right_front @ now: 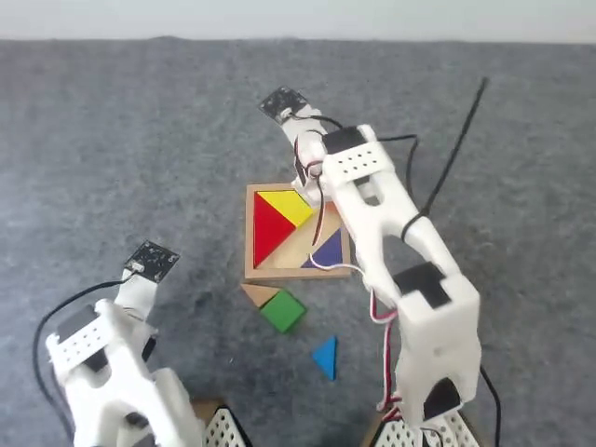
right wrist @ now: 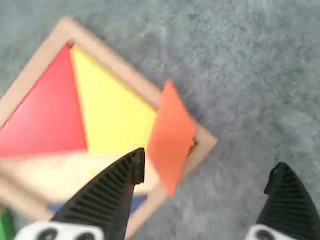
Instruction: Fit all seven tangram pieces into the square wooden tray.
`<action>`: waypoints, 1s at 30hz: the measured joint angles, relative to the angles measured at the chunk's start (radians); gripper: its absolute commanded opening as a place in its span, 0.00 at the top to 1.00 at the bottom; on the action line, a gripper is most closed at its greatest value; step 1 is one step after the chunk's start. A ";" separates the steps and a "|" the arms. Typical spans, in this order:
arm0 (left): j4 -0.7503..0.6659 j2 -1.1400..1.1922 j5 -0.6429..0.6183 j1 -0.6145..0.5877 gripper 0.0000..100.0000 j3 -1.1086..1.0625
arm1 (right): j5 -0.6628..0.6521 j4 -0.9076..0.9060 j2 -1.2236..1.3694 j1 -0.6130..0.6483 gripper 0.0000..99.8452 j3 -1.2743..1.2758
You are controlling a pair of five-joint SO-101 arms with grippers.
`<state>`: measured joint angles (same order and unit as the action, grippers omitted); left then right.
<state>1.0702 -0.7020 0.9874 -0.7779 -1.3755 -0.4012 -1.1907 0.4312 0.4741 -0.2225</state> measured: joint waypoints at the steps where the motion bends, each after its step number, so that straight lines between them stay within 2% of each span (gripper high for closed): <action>1: 0.000 0.000 0.000 0.000 0.99 0.000 | -0.038 0.000 -0.031 0.002 0.71 0.040; 7: 0.000 0.000 0.000 0.000 0.99 0.000 | -0.292 0.106 -0.201 0.000 0.84 0.368; 9: 0.000 0.000 0.000 0.000 0.99 0.000 | -0.362 0.169 -0.252 0.000 0.84 0.477; 12: 0.000 0.000 0.000 0.000 0.99 0.000 | -0.436 0.307 -0.316 -0.002 0.79 0.626; 15: 0.000 0.000 0.000 -0.002 0.99 0.000 | -0.474 0.491 -0.373 0.000 0.73 0.756; 19: 0.000 0.000 0.006 -0.020 0.99 -0.002 | -0.482 0.654 -0.404 0.000 0.74 0.825; 27: 0.000 0.000 0.006 -0.026 0.99 -0.002 | -0.503 0.692 -0.407 0.000 0.73 0.833; 30: 0.000 0.000 0.006 -0.026 0.99 -0.002 | -0.525 0.692 -0.407 0.000 0.67 0.836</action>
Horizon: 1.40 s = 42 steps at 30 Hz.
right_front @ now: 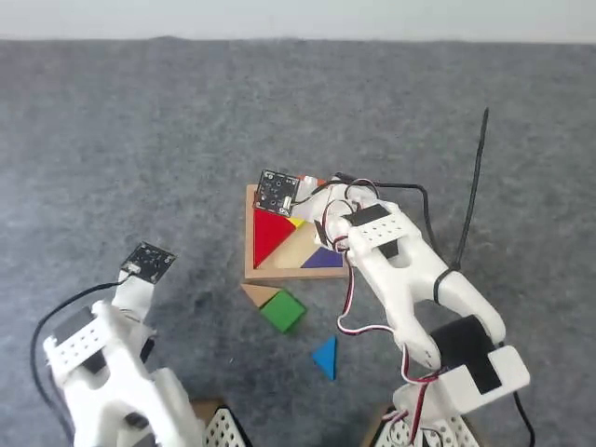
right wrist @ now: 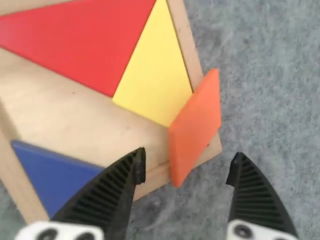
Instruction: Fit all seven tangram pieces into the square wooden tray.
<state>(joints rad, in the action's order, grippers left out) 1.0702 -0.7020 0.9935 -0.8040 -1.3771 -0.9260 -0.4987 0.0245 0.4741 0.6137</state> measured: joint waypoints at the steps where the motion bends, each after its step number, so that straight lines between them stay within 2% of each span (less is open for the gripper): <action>1: 0.000 0.000 0.000 0.000 0.99 0.000 | -0.009 -0.017 0.000 0.000 0.66 0.000; 7: 0.000 0.000 0.000 0.000 0.99 0.000 | -0.040 -0.066 0.000 0.000 0.68 0.000; 31: 0.000 0.000 0.000 -0.002 0.99 0.000 | -0.172 -0.038 0.121 0.002 0.69 -0.084; 37: 0.000 0.000 0.000 -0.002 0.99 0.000 | -0.199 -0.023 0.172 0.002 0.78 -0.112; 42: 0.000 0.000 0.000 -0.002 0.99 0.000 | -0.203 0.006 0.173 -0.002 0.80 -0.112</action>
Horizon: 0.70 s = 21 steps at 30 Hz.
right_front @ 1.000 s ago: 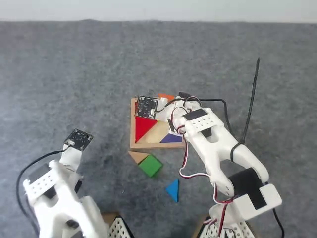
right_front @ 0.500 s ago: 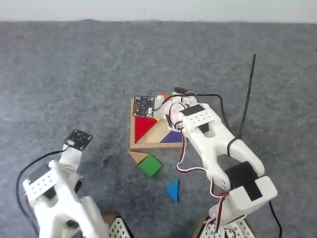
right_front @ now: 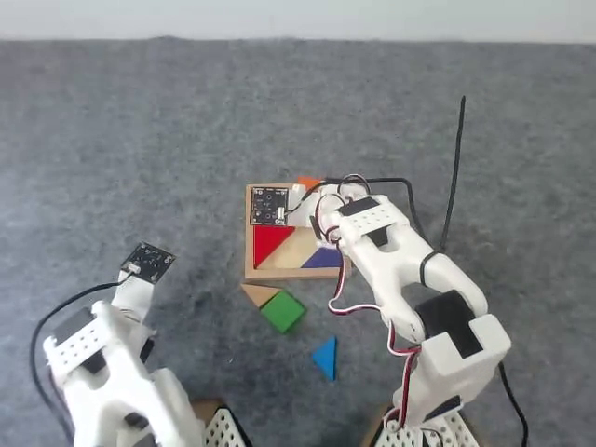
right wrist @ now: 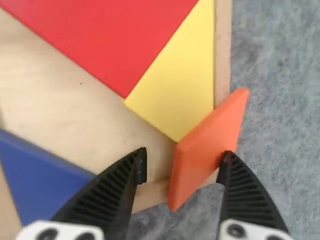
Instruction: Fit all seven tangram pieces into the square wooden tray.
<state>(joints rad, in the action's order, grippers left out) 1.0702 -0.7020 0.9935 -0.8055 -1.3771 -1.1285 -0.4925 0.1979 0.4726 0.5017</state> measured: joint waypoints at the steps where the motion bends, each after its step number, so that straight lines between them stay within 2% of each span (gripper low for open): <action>1: 0.000 0.000 0.000 0.000 0.99 0.000 | 0.000 0.005 0.000 -0.002 0.80 0.000; 5: 0.000 0.000 0.000 0.000 0.99 0.000 | 0.000 0.009 0.000 0.000 0.81 0.000; 13: 0.000 0.000 0.000 -0.003 0.99 0.000 | -0.002 0.015 -0.018 -0.026 0.97 -0.003; 21: 0.000 0.000 0.000 -0.003 0.99 0.000 | 0.029 0.011 -0.106 -0.026 0.97 0.063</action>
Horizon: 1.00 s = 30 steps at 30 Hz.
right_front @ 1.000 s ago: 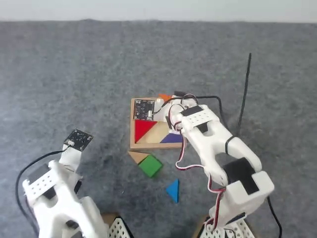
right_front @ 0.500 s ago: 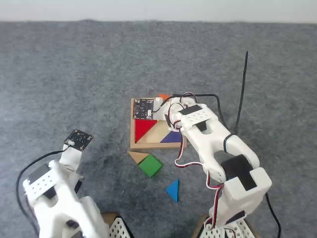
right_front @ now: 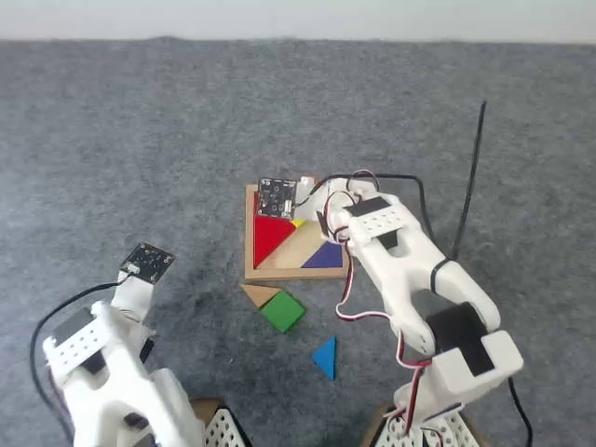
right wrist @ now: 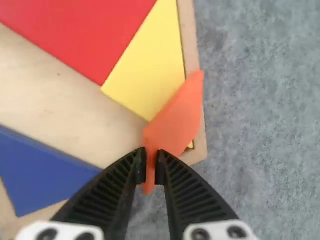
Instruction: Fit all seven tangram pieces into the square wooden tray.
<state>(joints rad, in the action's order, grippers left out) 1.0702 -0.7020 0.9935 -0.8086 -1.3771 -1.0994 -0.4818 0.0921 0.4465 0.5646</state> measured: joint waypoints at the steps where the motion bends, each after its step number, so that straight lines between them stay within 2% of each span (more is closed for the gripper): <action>1: 0.000 0.000 0.000 0.000 0.99 0.000 | 0.012 0.000 -0.012 0.000 0.97 0.009; 6: 0.000 0.000 0.000 0.000 0.99 0.000 | 0.129 -0.011 -0.091 0.000 0.97 0.035; 8: 0.000 0.000 0.000 0.000 0.99 0.000 | 0.153 -0.018 -0.115 0.000 0.91 0.052; 11: 0.000 0.000 0.000 0.000 0.99 0.000 | 0.153 -0.018 -0.124 0.000 0.77 0.097; 13: 0.000 0.000 0.000 0.000 0.99 0.000 | 0.153 -0.018 -0.124 0.005 0.73 0.123; 17: 0.000 -0.002 0.000 0.000 0.99 0.000 | 0.120 -0.018 -0.124 0.044 0.74 0.132; 24: 0.000 -0.005 0.000 -0.002 0.99 0.000 | 0.086 0.110 -0.049 0.048 0.74 0.132; 30: 0.000 -0.005 0.000 -0.002 0.99 0.000 | 0.049 0.144 0.012 0.048 0.74 0.130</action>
<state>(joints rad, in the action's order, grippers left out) 1.0702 -0.7066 0.9935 -0.8101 -1.3771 -1.0503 -0.3376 0.1043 0.4941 0.6951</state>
